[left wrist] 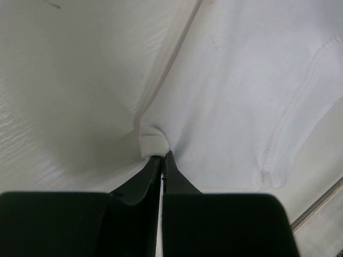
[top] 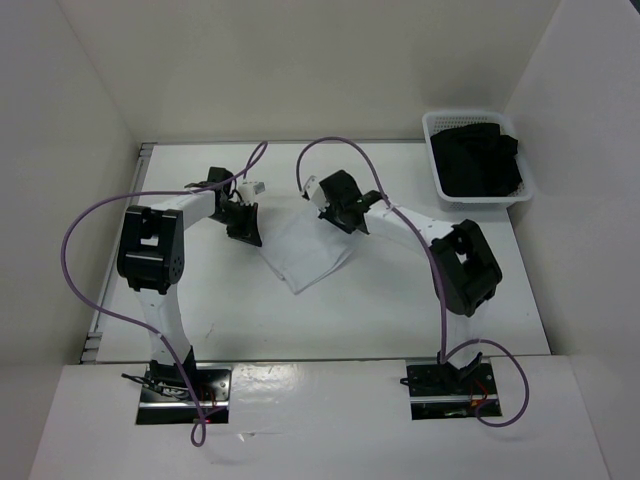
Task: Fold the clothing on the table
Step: Fold the skirt
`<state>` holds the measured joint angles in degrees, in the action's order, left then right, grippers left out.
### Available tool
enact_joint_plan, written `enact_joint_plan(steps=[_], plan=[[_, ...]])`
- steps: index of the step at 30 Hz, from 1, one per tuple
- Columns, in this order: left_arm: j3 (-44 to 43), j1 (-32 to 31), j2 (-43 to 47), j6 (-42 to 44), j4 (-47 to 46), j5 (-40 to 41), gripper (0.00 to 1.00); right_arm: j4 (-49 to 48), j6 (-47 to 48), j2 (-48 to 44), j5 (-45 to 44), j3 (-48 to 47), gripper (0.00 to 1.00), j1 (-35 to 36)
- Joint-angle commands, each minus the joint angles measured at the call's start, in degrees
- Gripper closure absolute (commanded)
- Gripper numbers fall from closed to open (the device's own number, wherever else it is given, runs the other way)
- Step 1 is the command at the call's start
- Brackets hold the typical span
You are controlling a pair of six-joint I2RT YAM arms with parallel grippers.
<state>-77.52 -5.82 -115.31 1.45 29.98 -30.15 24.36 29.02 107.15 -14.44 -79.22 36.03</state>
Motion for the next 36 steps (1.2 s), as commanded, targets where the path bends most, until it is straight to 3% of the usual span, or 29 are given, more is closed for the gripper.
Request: enact_joint_plan(steps=[1,5,16,25,26,28,30,36], plan=[[-1.4,-0.3,-1.1,1.1,1.5,-1.3,0.99,-3.4,1.0,-3.2,-0.6,-0.3,1.00,0.9],[-1.4,-0.3,-1.1,1.1,1.5,-1.8,0.99,-2.9,0.5,-3.2,-0.6,-1.5,1.00,2.8],[-1.4,-0.3,-1.1,1.1,1.5,-1.8,0.99,-1.2,0.0,-1.8,-6.4,-2.0,1.00,18.8],[-1.4,-0.3,-1.1,1.1,1.5,-1.8,0.99,-1.2,0.0,2.3,-7.0,-1.5,1.00,23.7],[-1.4,-0.3,-1.1,1.1,2.0,-1.8,0.99,-1.2,-0.6,3.2,-7.0,-1.5,0.93,24.3],[-1.9,-0.3,-1.1,1.1,2.0,-1.8,0.96,-1.2,-1.3,4.3,-7.0,-1.5,0.58,25.3],[-1.9,-0.3,-1.1,1.1,2.0,-1.8,0.96,-0.6,-1.9,5.2,-7.0,-2.1,0.36,26.6],[-1.9,-0.3,-0.6,1.1,2.0,-1.8,0.94,5.2,-5.2,3.9,6.2,-7.3,0.27,27.7]])
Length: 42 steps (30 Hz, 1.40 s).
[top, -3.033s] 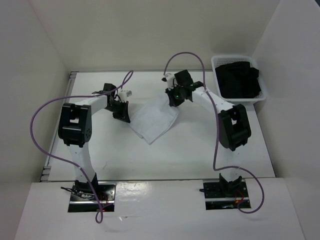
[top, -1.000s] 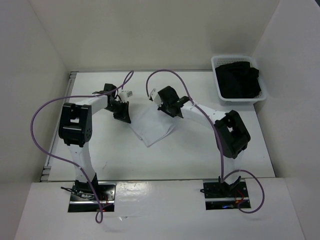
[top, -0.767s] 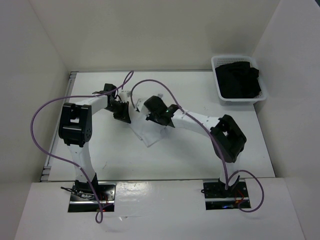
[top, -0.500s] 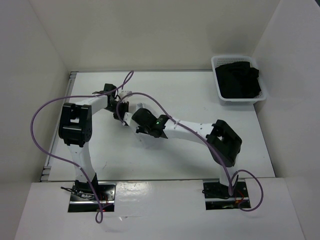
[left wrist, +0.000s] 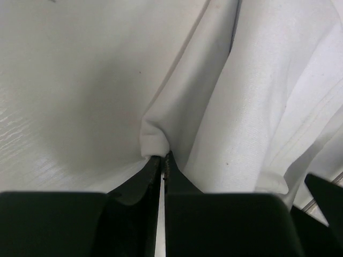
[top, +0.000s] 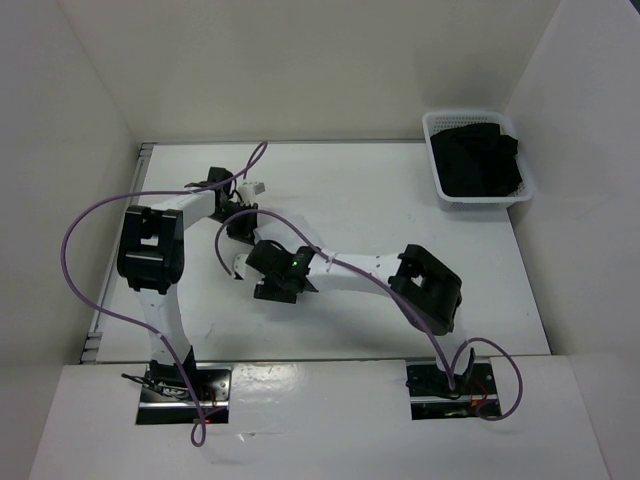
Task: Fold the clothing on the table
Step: Fold the skirt
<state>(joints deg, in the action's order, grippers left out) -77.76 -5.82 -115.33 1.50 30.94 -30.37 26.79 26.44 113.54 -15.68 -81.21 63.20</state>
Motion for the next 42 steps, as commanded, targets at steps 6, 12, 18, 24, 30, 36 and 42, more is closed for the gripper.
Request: enact_joint_plan(steps=[6,12,18,24,30,36,42], plan=[[-2.2,3.9,5.2,1.1,3.7,-1.1,0.67,8.5,-0.4,-15.2,16.0,-4.3,0.22,-2.3],[0.6,14.1,24.5,1.7,5.4,4.9,0.23,8.1,-1.5,-32.2,17.3,4.6,0.11,-15.5],[2.4,12.2,46.8,2.5,2.3,10.1,0.00,4.2,-5.3,-48.5,22.0,16.9,0.06,-31.2],[3.0,-0.8,37.8,3.6,3.5,0.3,0.06,3.4,-9.5,-54.1,22.5,21.5,0.03,-39.0],[5.3,-12.6,26.2,5.6,-1.1,20.4,0.06,3.4,-10.6,-55.4,20.3,23.5,0.02,-39.7],[4.8,-19.6,17.0,4.4,-6.1,31.0,0.08,2.8,-10.6,-54.9,19.5,23.5,0.02,-39.7],[4.8,-21.5,14.8,3.2,-11.2,34.1,0.09,2.8,-10.6,-54.9,20.0,23.5,0.02,-40.3]])
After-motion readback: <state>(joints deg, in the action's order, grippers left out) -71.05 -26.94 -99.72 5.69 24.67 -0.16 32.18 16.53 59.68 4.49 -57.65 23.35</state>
